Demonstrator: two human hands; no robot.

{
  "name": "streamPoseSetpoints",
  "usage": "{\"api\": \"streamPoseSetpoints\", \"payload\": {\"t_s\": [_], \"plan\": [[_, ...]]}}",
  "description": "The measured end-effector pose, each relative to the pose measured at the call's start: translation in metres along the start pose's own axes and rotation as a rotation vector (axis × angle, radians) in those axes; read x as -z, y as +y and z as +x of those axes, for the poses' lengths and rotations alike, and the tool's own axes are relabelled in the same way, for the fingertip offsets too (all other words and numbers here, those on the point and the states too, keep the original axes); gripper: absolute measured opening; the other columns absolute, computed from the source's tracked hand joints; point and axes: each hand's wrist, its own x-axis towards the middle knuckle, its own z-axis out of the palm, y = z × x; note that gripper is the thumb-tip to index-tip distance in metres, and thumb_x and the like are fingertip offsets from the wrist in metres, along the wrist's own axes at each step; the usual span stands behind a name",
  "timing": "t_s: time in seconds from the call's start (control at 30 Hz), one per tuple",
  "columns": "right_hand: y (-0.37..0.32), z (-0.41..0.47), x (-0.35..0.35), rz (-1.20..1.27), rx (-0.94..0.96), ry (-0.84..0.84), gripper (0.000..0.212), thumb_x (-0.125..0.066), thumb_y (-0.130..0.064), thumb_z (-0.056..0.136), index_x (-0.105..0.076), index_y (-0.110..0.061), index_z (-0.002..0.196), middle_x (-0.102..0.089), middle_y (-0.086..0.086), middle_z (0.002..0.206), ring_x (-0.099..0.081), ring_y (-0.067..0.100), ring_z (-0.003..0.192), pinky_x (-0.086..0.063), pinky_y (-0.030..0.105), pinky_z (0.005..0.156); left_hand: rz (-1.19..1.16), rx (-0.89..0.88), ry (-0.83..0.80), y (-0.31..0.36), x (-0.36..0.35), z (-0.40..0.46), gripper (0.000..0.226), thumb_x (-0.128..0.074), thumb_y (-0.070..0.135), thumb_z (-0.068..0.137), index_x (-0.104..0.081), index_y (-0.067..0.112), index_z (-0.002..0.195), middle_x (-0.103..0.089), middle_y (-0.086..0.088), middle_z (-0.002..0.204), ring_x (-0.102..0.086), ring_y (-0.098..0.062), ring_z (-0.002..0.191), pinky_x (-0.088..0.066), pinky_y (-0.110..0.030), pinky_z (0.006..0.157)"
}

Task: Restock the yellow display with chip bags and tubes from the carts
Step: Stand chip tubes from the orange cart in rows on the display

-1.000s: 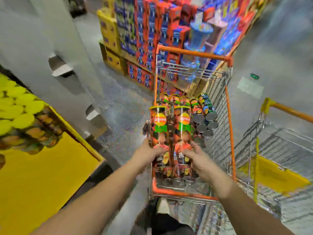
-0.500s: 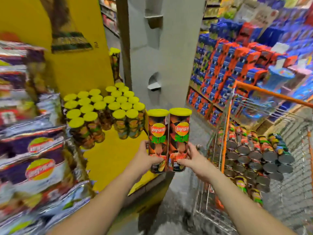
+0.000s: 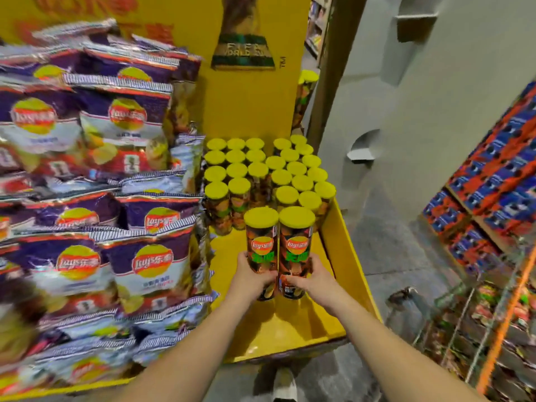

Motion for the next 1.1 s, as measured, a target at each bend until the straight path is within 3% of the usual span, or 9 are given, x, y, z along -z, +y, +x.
{"api": "streamPoseSetpoints", "payload": {"t_s": [0.07, 0.13, 0.2, 0.4, 0.5, 0.6, 0.7, 0.8, 1.1], "plan": [[-0.001, 0.025, -0.009, -0.062, 0.012, 0.006, 0.071, -0.083, -0.037, 0.071, -0.041, -0.027, 0.128, -0.058, -0.005, 0.117, -0.058, 0.005, 0.101, -0.051, 0.015, 0.082, 0.001, 0.023, 0.054, -0.007, 0.001, 0.019, 0.069, -0.079, 0.016, 0.079, -0.031, 0.019, 0.129, -0.059, -0.001, 0.118, -0.058, -0.019, 0.103, -0.045, -0.033, 0.086], [0.004, 0.056, -0.019, -0.156, 0.027, 0.039, 0.075, -0.084, -0.044, 0.064, -0.046, -0.026, 0.127, -0.053, -0.002, 0.119, -0.054, 0.013, 0.109, -0.050, 0.031, 0.092, -0.002, 0.064, 0.107, -0.012, 0.002, 0.038, 0.065, -0.077, 0.015, 0.081, -0.029, 0.022, 0.125, -0.056, 0.000, 0.115, -0.056, -0.019, 0.101, -0.043, -0.032, 0.083], [0.009, 0.080, -0.029, -0.197, 0.067, 0.039, 0.071, -0.085, -0.036, 0.065, -0.050, -0.020, 0.124, -0.051, -0.002, 0.113, -0.053, 0.014, 0.108, -0.048, 0.035, 0.093, -0.014, 0.089, 0.144, -0.018, 0.002, 0.054, 0.063, -0.076, 0.013, 0.081, -0.028, 0.026, 0.121, -0.056, -0.001, 0.114, -0.055, -0.020, 0.099, -0.042, -0.032, 0.080], [0.042, 0.160, -0.064, -0.190, 0.053, 0.066, 0.050, -0.085, -0.041, 0.059, -0.061, -0.031, 0.101, -0.069, -0.008, 0.096, -0.068, 0.010, 0.089, -0.057, 0.031, 0.071, 0.003, 0.171, 0.257, -0.043, 0.001, 0.114, 0.073, -0.083, 0.014, 0.068, -0.035, 0.029, 0.122, -0.056, -0.005, 0.120, -0.055, -0.024, 0.109, -0.047, -0.038, 0.087], [0.082, 0.214, -0.087, -0.174, 0.044, 0.090, 0.064, -0.079, -0.053, 0.062, -0.053, -0.033, 0.117, -0.063, -0.008, 0.111, -0.062, 0.013, 0.106, -0.056, 0.037, 0.082, 0.026, 0.215, 0.324, -0.075, -0.003, 0.151, 0.084, -0.081, 0.035, 0.056, -0.039, 0.033, 0.129, -0.054, -0.003, 0.122, -0.051, -0.028, 0.117, -0.047, -0.049, 0.096], [0.052, 0.222, -0.094, -0.151, 0.038, 0.169, 0.066, -0.077, -0.043, 0.065, -0.051, -0.026, 0.123, -0.058, -0.002, 0.118, -0.059, 0.017, 0.111, -0.053, 0.042, 0.089, -0.016, 0.179, 0.361, -0.068, -0.006, 0.165, 0.076, -0.081, 0.021, 0.062, -0.039, 0.046, 0.120, -0.049, -0.004, 0.126, -0.048, -0.025, 0.120, -0.047, -0.045, 0.097], [0.036, 0.236, -0.101, -0.113, 0.017, 0.220, 0.072, -0.078, -0.036, 0.068, -0.049, -0.017, 0.131, -0.057, 0.006, 0.125, -0.055, 0.022, 0.118, -0.049, 0.040, 0.096, -0.032, 0.140, 0.384, -0.057, -0.005, 0.178, 0.073, -0.080, 0.012, 0.068, -0.042, 0.027, 0.129, -0.042, -0.003, 0.134, -0.044, -0.021, 0.125, -0.044, -0.037, 0.099], [0.028, 0.242, -0.110, -0.143, -0.051, 0.244, 0.078, -0.077, -0.027, 0.075, -0.040, -0.016, 0.142, -0.051, 0.012, 0.133, -0.044, 0.029, 0.128, -0.040, 0.039, 0.101, -0.071, 0.145, 0.438, -0.060, -0.003, 0.191, 0.078, -0.081, 0.012, 0.072, -0.040, 0.015, 0.138, -0.042, -0.008, 0.136, -0.044, -0.023, 0.128, -0.042, -0.041, 0.104], [0.013, 0.262, -0.110, -0.033, -0.175, 0.305, 0.073, -0.061, -0.031, 0.094, -0.021, -0.018, 0.153, -0.048, 0.005, 0.146, -0.047, 0.031, 0.131, -0.042, 0.038, 0.100, -0.107, 0.236, 0.583, -0.061, 0.005, 0.203, 0.083, -0.079, 0.017, 0.078, -0.031, 0.018, 0.146, -0.042, -0.006, 0.142, -0.050, -0.029, 0.125, -0.040, -0.034, 0.093]]}}
